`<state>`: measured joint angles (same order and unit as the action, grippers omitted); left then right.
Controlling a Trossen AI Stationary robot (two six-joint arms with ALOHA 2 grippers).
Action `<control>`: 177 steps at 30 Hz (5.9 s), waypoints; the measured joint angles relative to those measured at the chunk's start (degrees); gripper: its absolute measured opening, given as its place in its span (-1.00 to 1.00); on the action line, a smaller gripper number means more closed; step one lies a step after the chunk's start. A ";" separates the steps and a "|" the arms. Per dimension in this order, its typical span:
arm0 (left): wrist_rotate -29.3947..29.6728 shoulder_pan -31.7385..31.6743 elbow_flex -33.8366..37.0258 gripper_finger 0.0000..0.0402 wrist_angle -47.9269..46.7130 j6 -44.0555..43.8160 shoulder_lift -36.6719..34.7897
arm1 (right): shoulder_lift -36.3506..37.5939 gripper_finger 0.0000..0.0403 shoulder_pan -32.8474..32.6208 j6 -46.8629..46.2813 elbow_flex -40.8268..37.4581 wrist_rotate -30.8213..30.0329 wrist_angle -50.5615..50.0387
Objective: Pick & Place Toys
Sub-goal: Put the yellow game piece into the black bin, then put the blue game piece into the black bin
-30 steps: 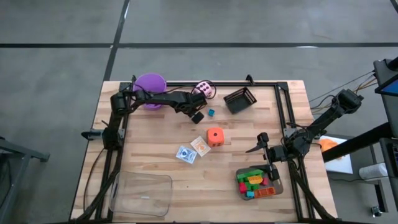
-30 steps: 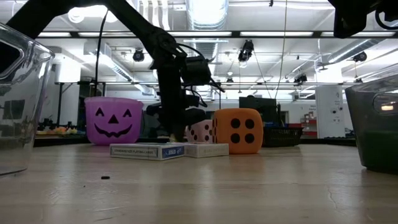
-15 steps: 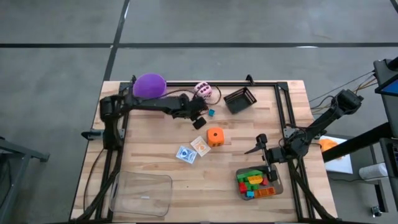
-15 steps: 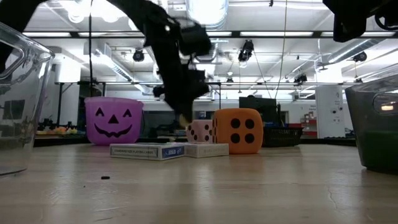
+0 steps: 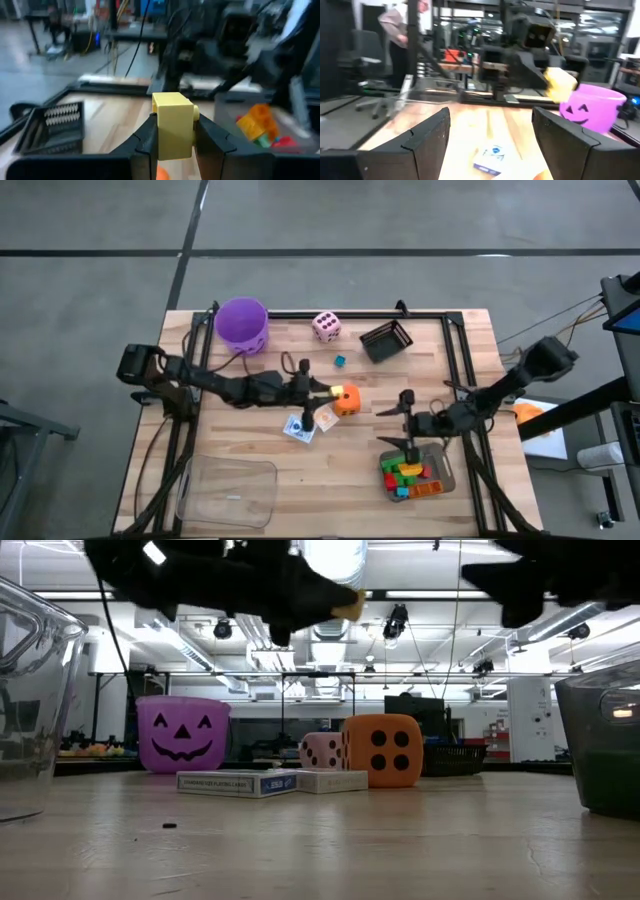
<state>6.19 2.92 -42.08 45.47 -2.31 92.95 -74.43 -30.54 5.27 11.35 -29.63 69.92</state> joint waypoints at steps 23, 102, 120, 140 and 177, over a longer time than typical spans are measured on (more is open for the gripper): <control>-5.43 4.16 1.11 -0.56 5.95 5.33 5.10 | -13.19 0.38 15.67 -5.51 12.80 17.34 -2.41; -5.38 7.21 -2.09 0.39 -11.61 10.43 -0.36 | -13.24 -0.57 10.39 -1.99 16.56 26.01 -6.42; -2.53 6.96 4.17 0.39 -7.03 8.24 -2.96 | -15.19 -0.57 -11.49 -7.40 16.20 5.46 -11.95; -0.74 6.24 4.17 0.39 -9.37 6.80 -3.00 | -9.08 -0.57 -24.22 -55.25 41.37 1.31 -108.08; 5.12 10.00 22.97 0.39 -6.53 6.36 -38.69 | -14.37 0.38 -22.75 -20.68 44.61 -30.27 -74.33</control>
<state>11.31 12.93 -19.11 38.93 4.05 54.26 -88.80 -53.29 -15.41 55.95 -59.91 -4.42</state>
